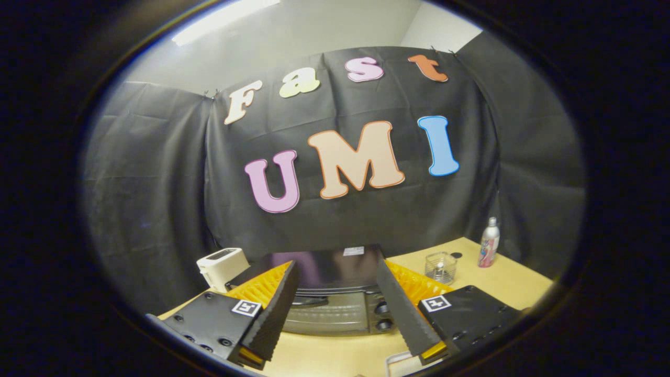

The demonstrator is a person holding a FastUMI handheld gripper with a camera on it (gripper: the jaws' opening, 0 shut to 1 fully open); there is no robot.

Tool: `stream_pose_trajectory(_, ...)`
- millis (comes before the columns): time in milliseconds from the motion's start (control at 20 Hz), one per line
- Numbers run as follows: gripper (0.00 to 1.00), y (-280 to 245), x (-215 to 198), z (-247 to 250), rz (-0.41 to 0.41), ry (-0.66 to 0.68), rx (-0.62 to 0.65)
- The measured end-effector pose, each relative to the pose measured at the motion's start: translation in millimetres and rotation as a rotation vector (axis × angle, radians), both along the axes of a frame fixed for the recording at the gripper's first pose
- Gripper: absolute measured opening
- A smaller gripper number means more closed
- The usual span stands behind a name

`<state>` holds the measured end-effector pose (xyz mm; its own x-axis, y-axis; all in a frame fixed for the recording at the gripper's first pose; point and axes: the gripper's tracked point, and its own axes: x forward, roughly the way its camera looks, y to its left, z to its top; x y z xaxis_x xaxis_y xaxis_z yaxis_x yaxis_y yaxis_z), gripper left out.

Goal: Open the toaster oven, put the food inside, and close the toaster oven door.

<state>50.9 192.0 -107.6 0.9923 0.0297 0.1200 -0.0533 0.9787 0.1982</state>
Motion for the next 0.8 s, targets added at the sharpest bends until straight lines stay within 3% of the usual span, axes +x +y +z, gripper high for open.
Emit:
stream_pose_trajectory(350, 0.95, 56.8, 33.6, -29.4, -0.028, -0.041, -0.066)
stream_pose_trajectory(800, 0.95, 71.4, 78.2, -67.1, -0.073, -0.027, -0.090)
